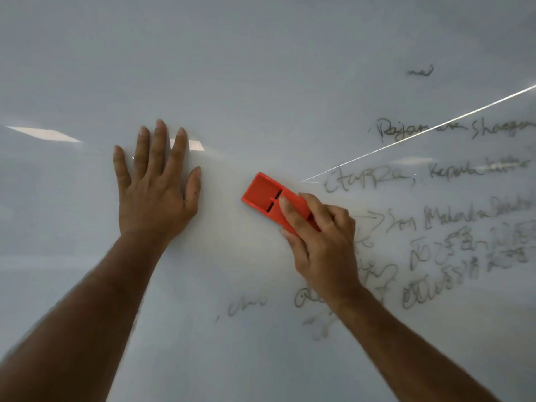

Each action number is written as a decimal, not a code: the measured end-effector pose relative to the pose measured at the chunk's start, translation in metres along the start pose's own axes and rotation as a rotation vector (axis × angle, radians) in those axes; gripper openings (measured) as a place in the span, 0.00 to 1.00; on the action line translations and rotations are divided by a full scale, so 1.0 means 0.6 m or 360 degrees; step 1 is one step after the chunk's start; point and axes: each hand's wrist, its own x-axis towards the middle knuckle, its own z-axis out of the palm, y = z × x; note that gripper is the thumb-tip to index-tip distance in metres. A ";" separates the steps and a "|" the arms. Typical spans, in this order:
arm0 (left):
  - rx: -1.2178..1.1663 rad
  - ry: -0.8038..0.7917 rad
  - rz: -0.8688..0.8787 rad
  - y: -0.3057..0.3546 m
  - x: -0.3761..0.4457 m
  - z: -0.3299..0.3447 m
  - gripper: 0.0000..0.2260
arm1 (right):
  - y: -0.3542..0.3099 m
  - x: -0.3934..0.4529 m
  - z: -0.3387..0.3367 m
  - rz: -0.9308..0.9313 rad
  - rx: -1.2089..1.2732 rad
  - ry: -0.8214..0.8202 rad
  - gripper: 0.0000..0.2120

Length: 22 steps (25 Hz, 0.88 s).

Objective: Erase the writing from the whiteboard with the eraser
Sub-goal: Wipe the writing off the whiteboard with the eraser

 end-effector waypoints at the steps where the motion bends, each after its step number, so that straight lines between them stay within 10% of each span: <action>1: -0.0001 0.0005 -0.0003 0.000 -0.001 0.000 0.30 | -0.018 -0.016 0.006 -0.0043 0.0031 -0.0031 0.21; 13: -0.0077 -0.0016 -0.0003 0.004 -0.013 0.000 0.30 | -0.025 -0.244 -0.029 -0.1133 -0.0007 -0.0679 0.24; 22: -0.0124 -0.0091 0.0069 0.084 -0.037 0.003 0.30 | 0.109 -0.071 -0.057 -0.0655 -0.0064 -0.0305 0.23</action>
